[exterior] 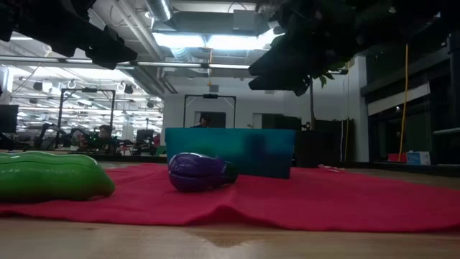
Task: Pick and placing Produce into tupperware
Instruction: Put the green pea into the blue bin
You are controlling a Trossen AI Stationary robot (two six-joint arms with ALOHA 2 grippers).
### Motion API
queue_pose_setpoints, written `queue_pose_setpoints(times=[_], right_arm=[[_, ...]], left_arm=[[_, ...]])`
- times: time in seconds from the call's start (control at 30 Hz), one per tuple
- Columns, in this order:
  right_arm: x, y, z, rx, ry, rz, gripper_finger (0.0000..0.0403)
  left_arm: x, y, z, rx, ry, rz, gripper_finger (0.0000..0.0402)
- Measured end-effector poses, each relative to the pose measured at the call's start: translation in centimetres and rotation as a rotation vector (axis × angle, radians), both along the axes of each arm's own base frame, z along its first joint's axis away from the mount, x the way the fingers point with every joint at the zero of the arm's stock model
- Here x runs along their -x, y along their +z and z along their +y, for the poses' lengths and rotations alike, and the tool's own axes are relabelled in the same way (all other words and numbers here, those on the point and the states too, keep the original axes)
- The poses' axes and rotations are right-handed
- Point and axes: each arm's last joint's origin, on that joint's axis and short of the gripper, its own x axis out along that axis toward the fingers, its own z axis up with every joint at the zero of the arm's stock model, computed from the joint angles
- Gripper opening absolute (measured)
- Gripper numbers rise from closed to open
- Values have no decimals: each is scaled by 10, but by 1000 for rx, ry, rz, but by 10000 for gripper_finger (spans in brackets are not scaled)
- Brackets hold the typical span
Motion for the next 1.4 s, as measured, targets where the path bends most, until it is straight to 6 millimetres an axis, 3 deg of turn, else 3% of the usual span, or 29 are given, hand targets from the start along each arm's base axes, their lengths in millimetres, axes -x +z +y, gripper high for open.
queue_pose_setpoints(times=[0.57,0.8,1.13,1.4], right_arm=[[5,-7,0,6,8,-18,210],[5,-8,0,-14,0,-14,210],[6,-10,-1,-9,0,5,210],[8,-13,-1,-7,-3,47,210]], left_arm=[[0,1,1,38,63,-10,241],[3,0,-7,85,44,11,241],[6,16,-34,59,110,99,241],[-10,15,-71,58,127,279,241]])
